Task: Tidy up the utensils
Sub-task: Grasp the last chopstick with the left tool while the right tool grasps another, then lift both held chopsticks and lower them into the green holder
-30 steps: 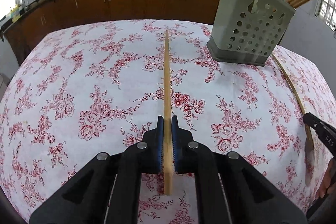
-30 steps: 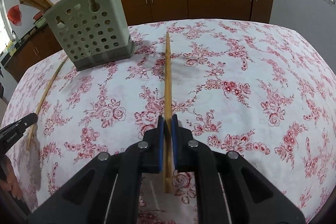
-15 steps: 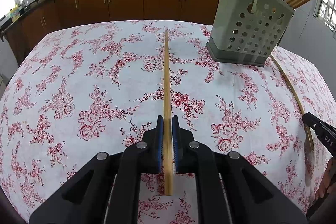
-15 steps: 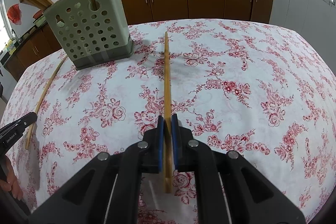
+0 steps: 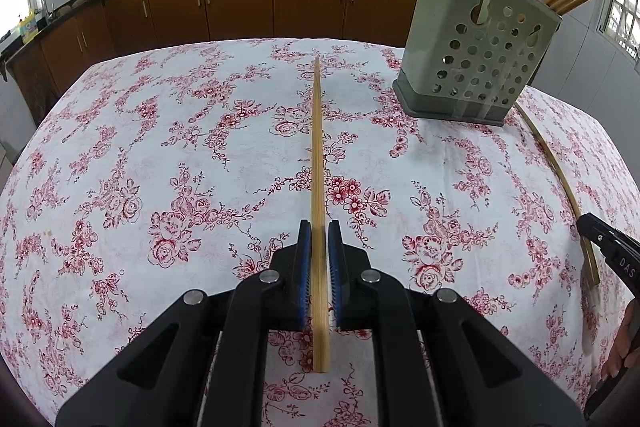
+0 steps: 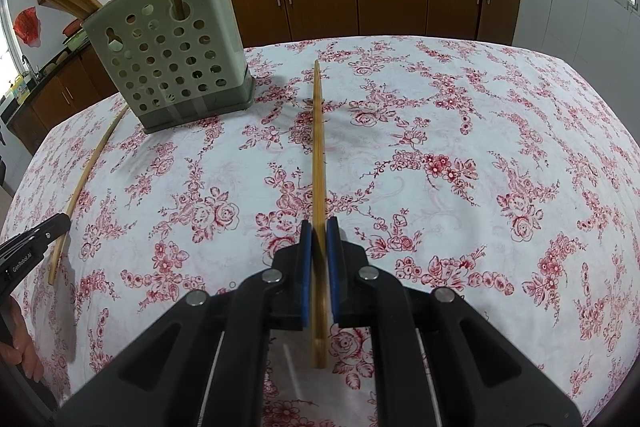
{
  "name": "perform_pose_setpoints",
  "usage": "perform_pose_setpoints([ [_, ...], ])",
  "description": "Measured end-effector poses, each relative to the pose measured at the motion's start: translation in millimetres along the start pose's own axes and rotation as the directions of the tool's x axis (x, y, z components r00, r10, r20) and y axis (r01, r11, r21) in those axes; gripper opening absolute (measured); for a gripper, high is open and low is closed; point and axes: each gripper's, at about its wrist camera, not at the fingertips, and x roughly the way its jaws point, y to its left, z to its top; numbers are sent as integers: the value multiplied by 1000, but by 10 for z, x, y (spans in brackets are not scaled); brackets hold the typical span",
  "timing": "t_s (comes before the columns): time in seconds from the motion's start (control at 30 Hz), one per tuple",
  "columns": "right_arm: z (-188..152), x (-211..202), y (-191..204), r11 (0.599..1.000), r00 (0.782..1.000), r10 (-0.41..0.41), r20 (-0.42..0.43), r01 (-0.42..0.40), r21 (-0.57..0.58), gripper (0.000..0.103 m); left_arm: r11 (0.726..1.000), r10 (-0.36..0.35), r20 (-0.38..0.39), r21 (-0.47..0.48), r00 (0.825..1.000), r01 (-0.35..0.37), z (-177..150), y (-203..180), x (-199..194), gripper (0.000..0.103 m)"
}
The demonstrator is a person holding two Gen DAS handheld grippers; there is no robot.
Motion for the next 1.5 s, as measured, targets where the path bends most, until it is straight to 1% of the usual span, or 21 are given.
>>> perform_pose_setpoints([
  [0.57,1,0,5,1000,1000,0,0,0,-1,9,1000,6,-1,5,1000,-6,1,-7,-2,11],
  [0.63,2,1,9,1000,1000,0,0,0,0,9,1000,12,-1,13,1000,-12,-1,-15,-4,12],
  [0.77,-15,-15,13,1000,1000,-8,0,8,-6,9,999,29,-1,43,1000,-29,-26,-70,-22,18],
  [0.8,-24,-24,11,1000,1000,-9,0,9,-7,9,998,31,-1,49,1000,-31,-39,-79,-33,20],
  [0.93,-47,-48,-14,1000,1000,5,0,-5,5,9,998,37,-2,55,999,-37,-73,-95,-65,21],
  [1.03,-64,-66,-53,1000,1000,24,-1,-23,15,9,998,30,-3,52,1000,-29,-99,-81,-88,21],
  [1.07,-69,-65,-42,1000,1000,25,-1,-25,14,9,998,29,-3,52,1000,-28,-109,-74,-97,19],
  [1.1,-78,-72,-42,1000,1000,28,-1,-28,13,9,998,31,-3,53,1000,-31,-111,-87,-100,14],
  [1.17,-92,-85,-43,1000,1000,29,-1,-29,6,9,998,32,-3,50,999,-32,-128,-68,-121,8],
  [1.23,-114,-117,-44,999,999,33,0,-33,-2,8,998,27,-6,49,1000,-27,-146,-62,-137,8],
  [1.3,-131,-176,-60,999,999,33,14,-33,3,8,999,22,-16,50,1000,-22,-166,-47,-166,8],
  [1.37,-119,-293,-93,999,998,34,50,-35,11,8,999,7,-15,36,1000,-6,-179,-18,-227,8],
  [1.43,-77,-449,-134,999,995,36,98,-38,18,8,1000,-15,5,23,1000,15,-163,15,-324,8],
  [1.5,-23,-595,-161,999,989,34,143,-37,22,8,999,-45,43,11,998,45,-109,52,-471,8],
])
